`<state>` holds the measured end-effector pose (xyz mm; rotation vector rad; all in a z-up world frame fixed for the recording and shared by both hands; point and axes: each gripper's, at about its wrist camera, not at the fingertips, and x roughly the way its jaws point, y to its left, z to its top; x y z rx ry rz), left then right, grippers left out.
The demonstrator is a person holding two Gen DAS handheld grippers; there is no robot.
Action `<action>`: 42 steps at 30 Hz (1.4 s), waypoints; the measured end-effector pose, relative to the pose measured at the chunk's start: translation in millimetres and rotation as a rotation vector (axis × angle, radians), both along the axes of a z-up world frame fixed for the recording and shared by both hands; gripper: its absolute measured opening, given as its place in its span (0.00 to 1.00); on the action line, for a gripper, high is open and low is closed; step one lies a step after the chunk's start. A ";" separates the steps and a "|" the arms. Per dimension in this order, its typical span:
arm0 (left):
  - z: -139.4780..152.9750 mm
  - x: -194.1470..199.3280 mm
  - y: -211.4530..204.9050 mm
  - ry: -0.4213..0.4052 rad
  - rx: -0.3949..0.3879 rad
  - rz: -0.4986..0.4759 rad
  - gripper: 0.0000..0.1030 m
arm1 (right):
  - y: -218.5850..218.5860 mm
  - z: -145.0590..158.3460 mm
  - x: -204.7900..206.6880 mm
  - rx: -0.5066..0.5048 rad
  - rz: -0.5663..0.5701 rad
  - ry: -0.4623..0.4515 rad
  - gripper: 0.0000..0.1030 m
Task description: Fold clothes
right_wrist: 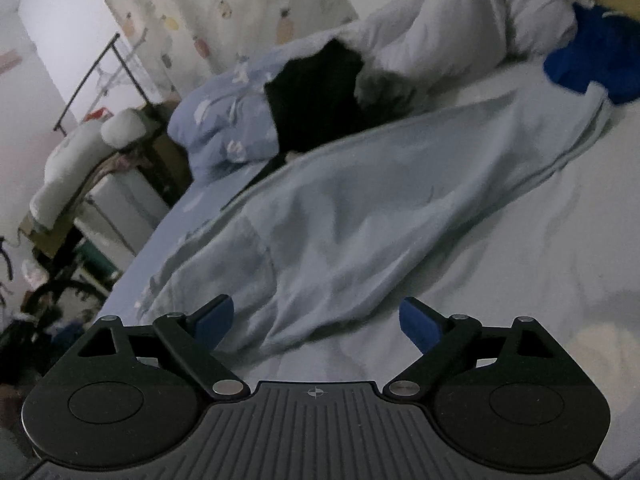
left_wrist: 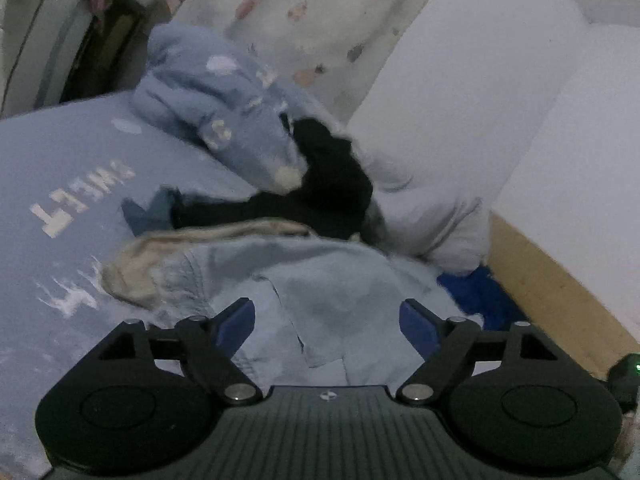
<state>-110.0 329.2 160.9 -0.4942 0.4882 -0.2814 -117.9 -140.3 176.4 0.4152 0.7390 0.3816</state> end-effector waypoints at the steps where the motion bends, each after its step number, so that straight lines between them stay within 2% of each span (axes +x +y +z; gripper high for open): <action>1: -9.5 8.2 -6.1 0.040 0.012 0.010 0.80 | 0.3 -3.8 -1.3 0.002 0.007 0.009 0.89; 2: -24.0 17.9 -11.8 0.117 0.033 0.024 0.76 | -2.6 -5.8 -2.1 0.007 0.005 0.014 0.89; 4: -50.7 31.8 -18.8 0.262 0.080 0.043 0.62 | -10.5 -8.6 -3.1 0.019 -0.007 0.022 0.89; 5: -63.0 36.4 -20.3 0.330 0.106 0.050 0.50 | -15.6 -9.2 -3.2 0.025 -0.015 0.024 0.89; 6: -74.7 40.5 -21.6 0.394 0.129 0.056 0.50 | -21.1 -9.3 -3.2 0.031 -0.023 0.024 0.89; 7: -76.6 39.5 -20.2 0.393 0.119 0.055 0.50 | -27.0 -11.2 -2.3 0.035 -0.032 0.024 0.89; 10: -64.9 35.3 -23.6 0.379 0.167 0.083 0.50 | -43.1 -21.7 0.3 0.050 -0.065 0.030 0.90; 13: -48.4 25.0 -36.1 0.345 0.263 0.109 0.52 | -58.8 -33.4 3.1 0.070 -0.100 0.039 0.90; 17: -20.1 2.2 -51.2 0.238 0.292 0.115 0.71 | -77.3 -56.0 8.1 0.120 -0.137 0.055 0.90; 21: 5.7 -16.0 -78.3 0.101 0.256 0.107 0.82 | -90.2 -77.7 13.2 0.172 -0.156 0.033 0.90; 28: 54.6 -54.0 -140.0 -0.092 0.188 0.073 0.89 | -110.5 -88.7 18.3 0.306 -0.210 -0.004 0.91; 30: 68.2 -66.0 -152.5 -0.146 0.162 0.080 0.90 | -114.3 -90.6 19.1 0.306 -0.224 -0.015 0.92; 35: 96.6 -88.4 -169.3 -0.237 0.102 0.085 0.91 | -125.2 -95.1 20.7 0.329 -0.249 -0.019 0.92; 37: 107.9 -97.2 -172.9 -0.269 0.085 0.090 0.94 | -129.4 -97.8 21.9 0.353 -0.253 -0.018 0.92; 38: 113.6 -101.7 -174.6 -0.285 0.076 0.093 1.00 | -131.0 -99.5 22.5 0.362 -0.254 -0.014 0.92; 42: 138.8 -121.2 -175.5 -0.340 0.002 0.096 1.00 | -136.0 -99.8 21.0 0.385 -0.247 -0.013 0.92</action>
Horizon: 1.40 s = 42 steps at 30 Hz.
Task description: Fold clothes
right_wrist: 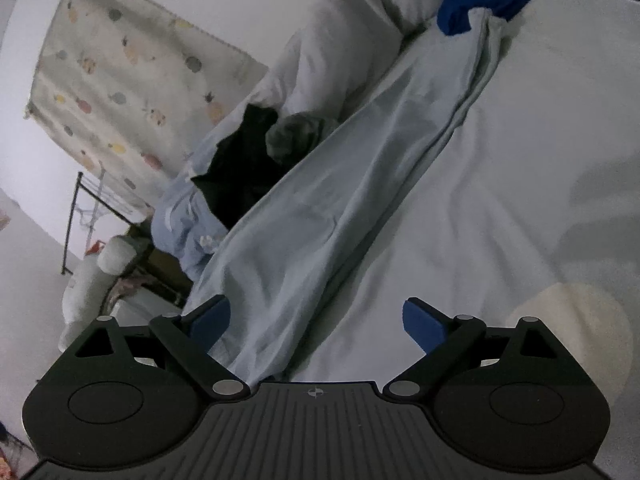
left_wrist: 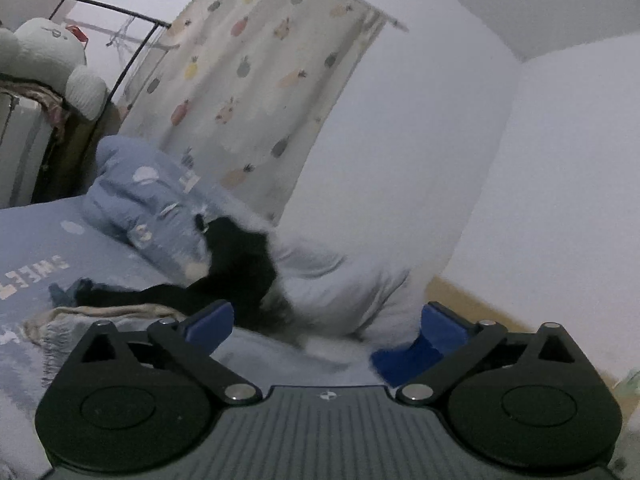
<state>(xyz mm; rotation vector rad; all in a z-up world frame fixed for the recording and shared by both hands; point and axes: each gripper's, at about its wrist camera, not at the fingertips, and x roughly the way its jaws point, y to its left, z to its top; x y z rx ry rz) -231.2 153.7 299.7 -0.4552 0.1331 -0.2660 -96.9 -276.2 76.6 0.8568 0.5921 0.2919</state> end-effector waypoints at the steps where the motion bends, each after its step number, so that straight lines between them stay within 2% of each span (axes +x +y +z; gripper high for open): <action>1: 5.4 -3.2 0.2 -0.014 -0.012 -0.004 1.00 | -2.4 0.3 0.2 0.003 -0.005 -0.007 0.92; 5: 33.3 -15.9 -2.6 -0.096 -0.042 -0.017 1.00 | -18.1 1.0 -3.1 0.058 -0.051 -0.018 0.92; 10: 71.7 -20.8 2.2 -0.215 -0.085 0.020 1.00 | -49.4 4.5 2.6 0.103 -0.110 -0.033 0.93; 14: 103.9 -25.6 15.4 -0.274 -0.122 0.082 1.00 | -85.6 34.3 8.6 0.079 -0.099 -0.069 0.93; 16: 117.2 -27.1 19.2 -0.289 -0.105 0.112 1.00 | -102.4 59.7 9.6 0.025 -0.082 -0.121 0.93; 18: 122.2 -22.4 16.0 -0.279 -0.044 0.153 1.00 | -111.1 82.9 14.5 -0.043 -0.064 -0.158 0.99; 20: 110.8 -7.0 10.5 -0.225 -0.009 0.161 1.00 | -112.5 95.9 25.5 -0.059 -0.050 -0.182 1.00; 21: 104.6 0.9 7.9 -0.196 0.007 0.164 1.00 | -109.5 96.9 33.6 -0.050 -0.036 -0.194 1.00; 24: 61.0 38.0 8.7 -0.053 0.004 0.179 1.00 | -84.0 80.6 67.0 -0.041 0.006 -0.203 1.00; 27: 3.9 75.1 20.0 0.101 0.027 0.234 1.00 | -58.2 41.1 86.1 0.051 0.071 -0.189 1.00; 28: -16.8 86.7 25.7 0.173 0.057 0.280 1.00 | -50.3 24.7 88.5 0.085 0.099 -0.169 1.00; 30: -56.1 106.5 38.2 0.312 0.114 0.380 1.00 | -33.1 9.0 93.7 0.046 0.135 -0.122 1.00; 31: -74.4 114.2 46.7 0.378 0.113 0.420 1.00 | -24.3 2.5 96.5 0.019 0.152 -0.098 1.00; 35: -144.4 134.0 78.9 0.561 -0.104 0.512 1.00 | 0.2 9.8 100.7 -0.140 0.184 -0.148 1.00; 36: -159.1 138.5 82.0 0.590 -0.127 0.527 1.00 | 2.6 10.4 101.0 -0.148 0.186 -0.148 1.00; 37: -171.9 144.1 85.9 0.606 -0.151 0.541 1.00 | 3.7 10.4 101.0 -0.143 0.186 -0.144 1.00; 39: -199.4 147.2 91.8 0.622 -0.253 0.563 1.00 | 5.4 10.5 101.2 -0.146 0.188 -0.138 1.00; 42: -236.8 144.6 109.2 0.618 -0.458 0.613 1.00 | 8.7 10.9 102.5 -0.151 0.196 -0.137 1.00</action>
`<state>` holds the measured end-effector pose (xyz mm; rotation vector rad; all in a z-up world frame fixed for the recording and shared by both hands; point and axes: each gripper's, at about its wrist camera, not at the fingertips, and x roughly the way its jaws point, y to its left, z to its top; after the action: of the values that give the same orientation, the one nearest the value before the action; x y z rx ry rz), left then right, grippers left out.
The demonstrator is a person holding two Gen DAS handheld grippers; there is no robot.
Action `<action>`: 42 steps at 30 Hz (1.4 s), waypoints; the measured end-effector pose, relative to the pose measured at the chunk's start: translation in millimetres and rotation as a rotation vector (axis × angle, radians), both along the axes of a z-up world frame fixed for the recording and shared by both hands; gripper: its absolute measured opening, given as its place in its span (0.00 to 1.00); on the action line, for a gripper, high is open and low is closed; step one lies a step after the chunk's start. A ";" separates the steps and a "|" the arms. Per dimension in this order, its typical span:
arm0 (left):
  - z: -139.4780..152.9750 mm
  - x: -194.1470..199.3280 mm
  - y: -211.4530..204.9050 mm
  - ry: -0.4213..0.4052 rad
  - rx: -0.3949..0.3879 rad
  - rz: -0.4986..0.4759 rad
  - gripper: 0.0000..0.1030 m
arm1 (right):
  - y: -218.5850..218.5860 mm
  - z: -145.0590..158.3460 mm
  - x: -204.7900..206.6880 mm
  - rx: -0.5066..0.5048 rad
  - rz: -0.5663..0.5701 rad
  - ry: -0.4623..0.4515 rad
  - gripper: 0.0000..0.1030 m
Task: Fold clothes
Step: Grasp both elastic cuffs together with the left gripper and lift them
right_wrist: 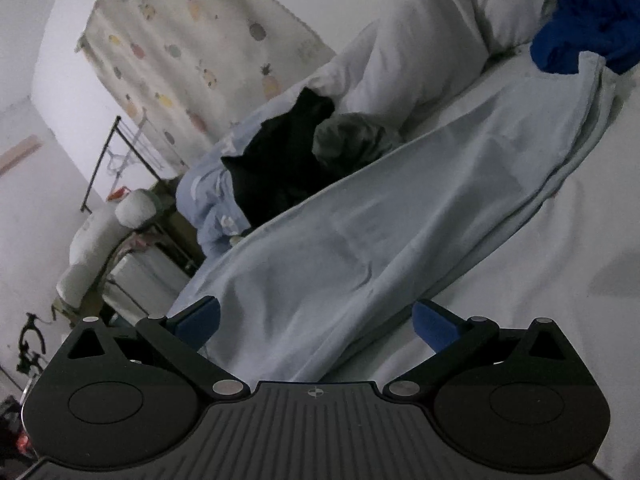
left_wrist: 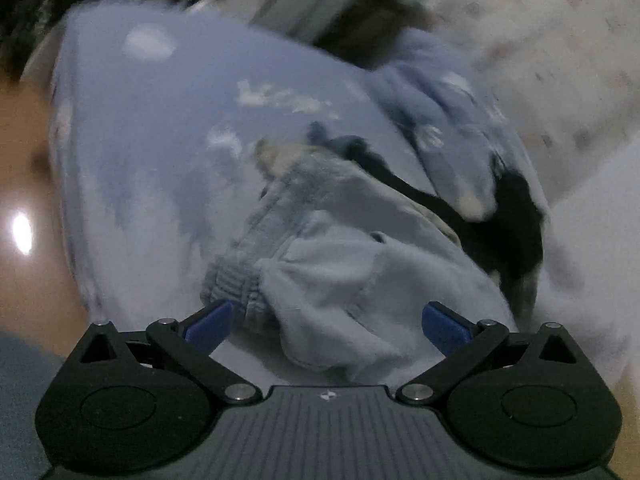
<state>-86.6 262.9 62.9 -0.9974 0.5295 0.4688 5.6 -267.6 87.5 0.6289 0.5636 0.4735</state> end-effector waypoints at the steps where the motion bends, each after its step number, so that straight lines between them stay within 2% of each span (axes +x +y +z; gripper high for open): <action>1: -11.3 -0.9 5.1 -0.012 -0.046 0.040 1.00 | 1.3 -0.2 0.6 -0.001 0.004 0.001 1.00; 3: -29.4 -2.7 9.0 -0.020 -0.115 0.099 1.00 | 6.1 -2.6 1.2 -0.007 0.018 -0.001 1.00; 9: -57.9 -11.7 14.2 -0.052 -0.139 0.175 1.00 | 20.7 -6.3 4.7 -0.014 0.059 -0.002 1.00; 13: -70.7 -0.9 21.5 -0.091 -0.173 0.173 1.00 | 25.4 -8.7 7.1 -0.032 0.064 0.007 1.00; 17: -70.4 6.7 19.0 -0.117 -0.173 0.177 1.00 | 26.7 -9.7 8.0 -0.031 0.061 0.012 1.00; 23: -68.9 6.7 20.8 -0.153 -0.195 0.261 1.00 | 30.0 -10.8 10.1 -0.033 0.066 0.020 1.00; 26: -62.2 7.2 23.4 -0.147 -0.173 0.245 0.99 | 30.0 -10.7 11.0 -0.038 0.064 0.023 1.00; 28: -54.3 5.2 25.8 -0.147 -0.137 0.233 0.91 | 30.1 -10.5 10.9 -0.040 0.061 0.023 1.00; 30: -45.5 1.4 29.3 -0.146 -0.105 0.224 0.53 | 30.9 -10.5 10.9 -0.041 0.063 0.026 1.00; 31: -41.8 1.8 30.6 -0.163 -0.097 0.202 0.45 | 31.7 -10.2 11.2 -0.043 0.067 0.027 1.00; 32: -38.0 2.2 32.0 -0.181 -0.089 0.181 0.40 | 32.2 -9.8 11.1 -0.044 0.069 0.026 1.00; 35: -22.0 2.0 34.2 -0.222 -0.057 0.130 0.34 | 33.1 -8.4 10.5 -0.047 0.070 0.022 1.00; 42: 42.4 4.6 41.5 -0.366 0.021 0.065 0.29 | 30.5 -3.9 9.8 -0.041 0.066 0.020 1.00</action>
<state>-82.0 304.4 105.3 -1.0534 0.1639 0.3374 15.4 -237.1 83.6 0.5775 0.6130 0.5167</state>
